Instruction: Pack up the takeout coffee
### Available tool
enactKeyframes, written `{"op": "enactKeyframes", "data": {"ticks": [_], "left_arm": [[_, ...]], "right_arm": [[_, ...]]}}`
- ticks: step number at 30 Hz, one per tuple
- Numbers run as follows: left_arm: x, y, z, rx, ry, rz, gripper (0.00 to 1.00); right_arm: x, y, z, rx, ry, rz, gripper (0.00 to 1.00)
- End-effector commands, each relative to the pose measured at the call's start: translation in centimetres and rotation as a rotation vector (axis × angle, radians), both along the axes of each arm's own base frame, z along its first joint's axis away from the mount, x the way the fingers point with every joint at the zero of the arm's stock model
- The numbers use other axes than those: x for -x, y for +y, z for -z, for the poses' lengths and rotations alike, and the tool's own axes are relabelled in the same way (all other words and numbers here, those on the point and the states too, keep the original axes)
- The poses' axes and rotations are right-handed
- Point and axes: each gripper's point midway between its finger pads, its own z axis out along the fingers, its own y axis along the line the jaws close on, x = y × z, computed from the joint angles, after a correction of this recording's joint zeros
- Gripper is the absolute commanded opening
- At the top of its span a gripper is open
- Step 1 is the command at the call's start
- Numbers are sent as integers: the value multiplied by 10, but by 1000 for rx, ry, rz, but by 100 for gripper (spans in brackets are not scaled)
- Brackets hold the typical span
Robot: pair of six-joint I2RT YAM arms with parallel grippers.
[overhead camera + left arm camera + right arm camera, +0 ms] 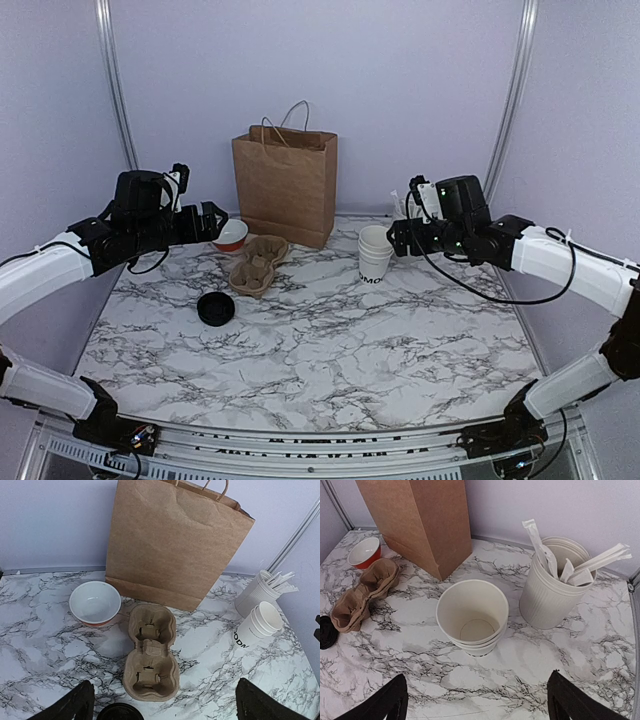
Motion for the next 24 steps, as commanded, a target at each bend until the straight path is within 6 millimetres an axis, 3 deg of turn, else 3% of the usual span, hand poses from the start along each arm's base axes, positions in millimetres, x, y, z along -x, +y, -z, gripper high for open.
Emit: {"op": "enactKeyframes", "data": {"ticks": [1, 11, 17, 24], "left_arm": [[1, 0, 7, -11, 23, 9, 99], [2, -1, 10, -26, 32, 21, 99], [0, -2, 11, -23, 37, 18, 99], [4, -4, 12, -6, 50, 32, 99]], "right_arm": [[-2, -2, 2, 18, 5, 23, 94], [-3, -5, -5, 31, -10, 31, 93], [-14, -1, -8, 65, 14, 39, 89], [-37, 27, -8, 52, 62, -14, 73]]}}
